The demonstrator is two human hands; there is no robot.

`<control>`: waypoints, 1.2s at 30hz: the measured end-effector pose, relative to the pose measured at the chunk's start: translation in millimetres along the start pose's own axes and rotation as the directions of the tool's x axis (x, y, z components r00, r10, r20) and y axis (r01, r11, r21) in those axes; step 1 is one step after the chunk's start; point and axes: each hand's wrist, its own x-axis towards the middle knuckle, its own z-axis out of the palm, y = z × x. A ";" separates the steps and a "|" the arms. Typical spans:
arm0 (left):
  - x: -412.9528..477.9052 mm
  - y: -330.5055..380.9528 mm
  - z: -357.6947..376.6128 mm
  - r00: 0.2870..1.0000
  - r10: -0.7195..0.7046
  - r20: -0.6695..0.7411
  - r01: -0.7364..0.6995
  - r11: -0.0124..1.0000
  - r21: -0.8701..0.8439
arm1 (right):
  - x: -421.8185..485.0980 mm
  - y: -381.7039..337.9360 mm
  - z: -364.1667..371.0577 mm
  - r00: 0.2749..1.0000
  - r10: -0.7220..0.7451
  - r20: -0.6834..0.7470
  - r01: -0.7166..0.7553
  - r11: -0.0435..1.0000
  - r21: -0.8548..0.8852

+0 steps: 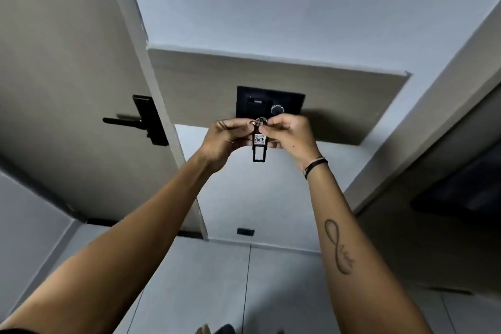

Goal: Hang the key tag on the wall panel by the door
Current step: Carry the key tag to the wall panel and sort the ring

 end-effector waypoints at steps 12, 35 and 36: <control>38.0 161.4 13.5 0.965 0.260 0.022 -0.260 0.965 0.015 | 34.1 -161.6 -9.5 0.974 -0.223 -0.040 0.223 0.975 -0.016; 48.8 222.1 29.5 0.935 0.350 0.061 -0.351 0.936 -0.002 | 44.6 -214.6 -23.0 0.934 -0.345 -0.091 0.348 0.937 0.016; 48.4 221.5 29.1 0.935 0.350 0.060 -0.351 0.936 0.000 | 44.7 -213.9 -22.9 0.934 -0.347 -0.088 0.349 0.937 0.013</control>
